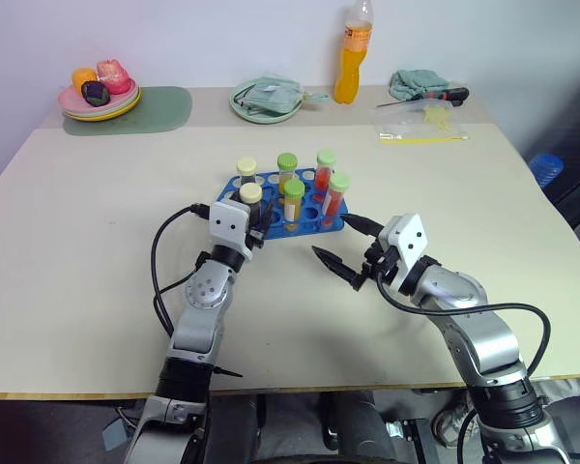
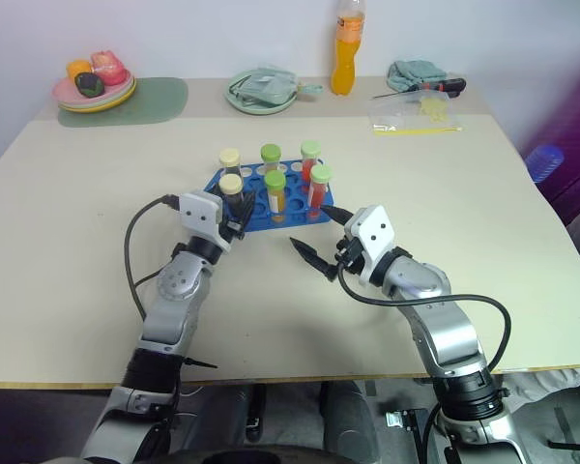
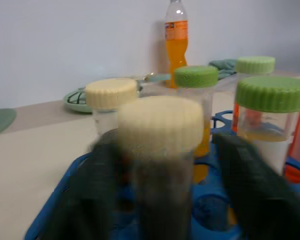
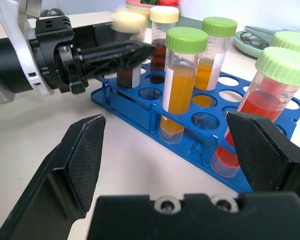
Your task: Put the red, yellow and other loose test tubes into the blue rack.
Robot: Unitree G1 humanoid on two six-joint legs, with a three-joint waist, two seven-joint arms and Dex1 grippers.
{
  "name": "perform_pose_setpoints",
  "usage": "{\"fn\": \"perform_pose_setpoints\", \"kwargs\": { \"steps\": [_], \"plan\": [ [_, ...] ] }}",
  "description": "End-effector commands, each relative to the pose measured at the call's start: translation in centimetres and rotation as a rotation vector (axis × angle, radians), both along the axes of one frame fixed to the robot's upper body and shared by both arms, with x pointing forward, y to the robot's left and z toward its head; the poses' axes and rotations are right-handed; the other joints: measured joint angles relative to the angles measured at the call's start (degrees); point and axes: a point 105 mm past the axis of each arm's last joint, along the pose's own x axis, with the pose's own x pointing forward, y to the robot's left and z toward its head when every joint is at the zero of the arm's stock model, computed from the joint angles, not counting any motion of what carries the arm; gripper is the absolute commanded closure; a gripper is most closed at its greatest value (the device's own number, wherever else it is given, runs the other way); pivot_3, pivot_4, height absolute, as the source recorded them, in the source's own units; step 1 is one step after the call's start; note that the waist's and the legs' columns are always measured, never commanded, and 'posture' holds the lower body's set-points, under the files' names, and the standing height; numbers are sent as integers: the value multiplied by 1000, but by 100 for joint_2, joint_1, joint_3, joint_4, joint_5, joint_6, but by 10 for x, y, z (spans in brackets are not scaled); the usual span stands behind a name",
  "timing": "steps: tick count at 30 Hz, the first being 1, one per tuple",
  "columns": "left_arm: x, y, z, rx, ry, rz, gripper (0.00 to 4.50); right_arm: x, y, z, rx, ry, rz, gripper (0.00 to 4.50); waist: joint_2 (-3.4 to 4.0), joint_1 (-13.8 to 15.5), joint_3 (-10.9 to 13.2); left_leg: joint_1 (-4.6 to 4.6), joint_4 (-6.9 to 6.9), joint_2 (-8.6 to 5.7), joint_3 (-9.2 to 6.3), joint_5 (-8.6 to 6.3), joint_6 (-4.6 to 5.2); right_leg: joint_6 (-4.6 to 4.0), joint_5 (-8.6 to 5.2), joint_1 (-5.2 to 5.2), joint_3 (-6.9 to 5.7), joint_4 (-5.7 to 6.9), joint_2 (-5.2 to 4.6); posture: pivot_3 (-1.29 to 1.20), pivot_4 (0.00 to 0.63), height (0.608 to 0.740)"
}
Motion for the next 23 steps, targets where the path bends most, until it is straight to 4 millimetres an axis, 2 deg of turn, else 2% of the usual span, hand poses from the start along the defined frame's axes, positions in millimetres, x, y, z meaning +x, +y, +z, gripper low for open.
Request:
{"fn": "perform_pose_setpoints", "kwargs": {
  "steps": [1, 5, 10, 12, 14, 17, 20, 23],
  "plan": [
    [-11, 4, 20, -31, -68, -33, 256, -3, -7, 17, -9, -63, 15, 236, 0, -2, 0, 0, 0, 0, 0, 0, 0, 0, 0, 0, 0, 0, 0, 0, 150, 740],
    [-32, 25, 31, -8, -70, -87, 256, -10, -34, 30, -33, -50, 9, 236, 1, -8, 1, 0, -2, 5, 0, 0, 1, 0, 0, -1, 1, -1, -1, 0, 150, 740],
    [-69, 92, 25, 132, 75, -116, 256, -25, -93, 38, -109, 60, -40, 236, 4, -15, 1, 2, -8, 23, 0, -2, 2, -7, -4, -2, 1, -1, 0, 0, 150, 740],
    [-82, 131, 17, 212, 175, -91, 256, -31, -117, 34, -134, 102, -97, 236, 4, -11, 0, 5, -8, 25, 2, -2, 2, -24, -13, -2, 1, -2, 1, 0, 150, 740],
    [-90, 151, 15, 251, 229, -79, 256, -34, -131, 33, -140, 129, -133, 236, 4, -4, 0, 5, -8, 26, 4, -2, 3, -28, -16, -1, 0, -4, 3, 0, 150, 740],
    [-93, 165, 15, 274, 261, -58, 256, -37, -146, 26, -168, 169, -169, 236, 8, 30, -2, 5, -2, 24, 6, -2, 2, -33, -19, 9, 0, -14, -2, 0, 150, 740],
    [-94, 173, 10, 291, 281, -39, 256, -36, -147, 26, -146, 166, -181, 236, 8, 2, -2, 6, 0, 23, 6, -2, 2, -33, -20, 17, 1, -27, -5, 0, 150, 740],
    [-93, 171, 3, 300, 292, -35, 256, -31, -146, 25, -136, 161, -187, 236, 8, -15, -2, 5, -3, 25, 9, -2, 3, -32, -19, 14, 1, -27, -1, 0, 150, 740]
  ]
}}
